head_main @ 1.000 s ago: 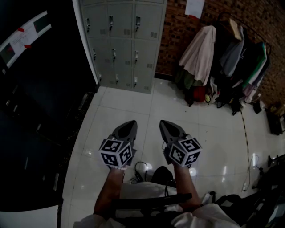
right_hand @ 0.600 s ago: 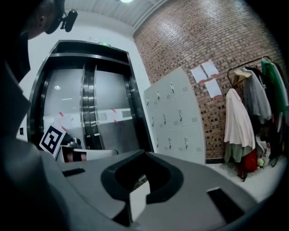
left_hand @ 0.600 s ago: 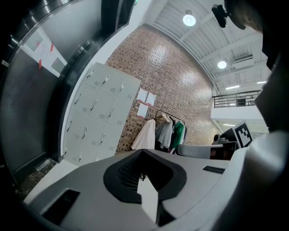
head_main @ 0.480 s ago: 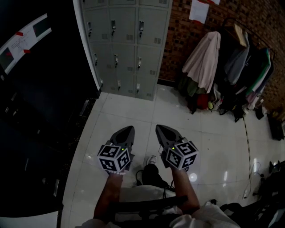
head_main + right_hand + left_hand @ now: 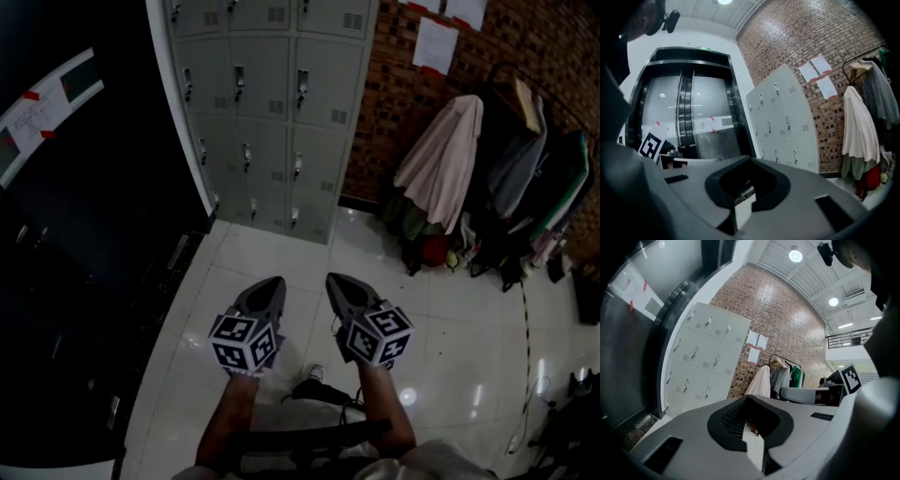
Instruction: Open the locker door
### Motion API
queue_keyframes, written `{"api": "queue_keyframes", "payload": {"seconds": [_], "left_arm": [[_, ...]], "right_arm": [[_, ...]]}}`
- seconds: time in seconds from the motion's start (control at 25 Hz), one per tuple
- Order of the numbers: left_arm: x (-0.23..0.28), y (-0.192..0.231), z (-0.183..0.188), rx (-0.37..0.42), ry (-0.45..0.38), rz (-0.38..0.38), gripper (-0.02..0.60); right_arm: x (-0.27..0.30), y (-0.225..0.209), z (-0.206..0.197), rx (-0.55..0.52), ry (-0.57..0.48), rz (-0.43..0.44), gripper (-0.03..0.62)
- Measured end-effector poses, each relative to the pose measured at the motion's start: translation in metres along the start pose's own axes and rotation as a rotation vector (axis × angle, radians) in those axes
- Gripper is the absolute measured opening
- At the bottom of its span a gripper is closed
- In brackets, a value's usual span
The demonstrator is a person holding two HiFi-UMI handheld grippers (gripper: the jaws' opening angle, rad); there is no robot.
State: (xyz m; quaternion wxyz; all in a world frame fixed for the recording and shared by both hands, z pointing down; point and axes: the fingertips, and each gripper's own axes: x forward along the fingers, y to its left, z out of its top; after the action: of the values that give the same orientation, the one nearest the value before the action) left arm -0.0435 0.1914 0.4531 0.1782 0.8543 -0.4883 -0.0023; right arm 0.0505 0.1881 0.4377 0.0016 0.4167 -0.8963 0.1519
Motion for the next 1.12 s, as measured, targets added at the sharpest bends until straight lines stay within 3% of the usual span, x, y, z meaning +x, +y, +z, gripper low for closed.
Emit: {"api": "queue_keyframes", "payload": {"seconds": [0.44, 0.8, 1.12], "left_arm": [[0.124, 0.008, 0.028, 0.005, -0.009, 0.06, -0.008], [0.151, 0.045, 0.029, -0.021, 0.004, 0.096, -0.008], [0.195, 0.085, 0.044, -0.014, 0.013, 0.043, -0.008]], "right_arm": [[0.05, -0.112, 0.033, 0.03, 0.013, 0.037, 0.004], [0.096, -0.121, 0.017, 0.049, 0.069, 0.088, 0.005], [0.153, -0.144, 0.029, 0.047, 0.042, 0.055, 0.005]]}}
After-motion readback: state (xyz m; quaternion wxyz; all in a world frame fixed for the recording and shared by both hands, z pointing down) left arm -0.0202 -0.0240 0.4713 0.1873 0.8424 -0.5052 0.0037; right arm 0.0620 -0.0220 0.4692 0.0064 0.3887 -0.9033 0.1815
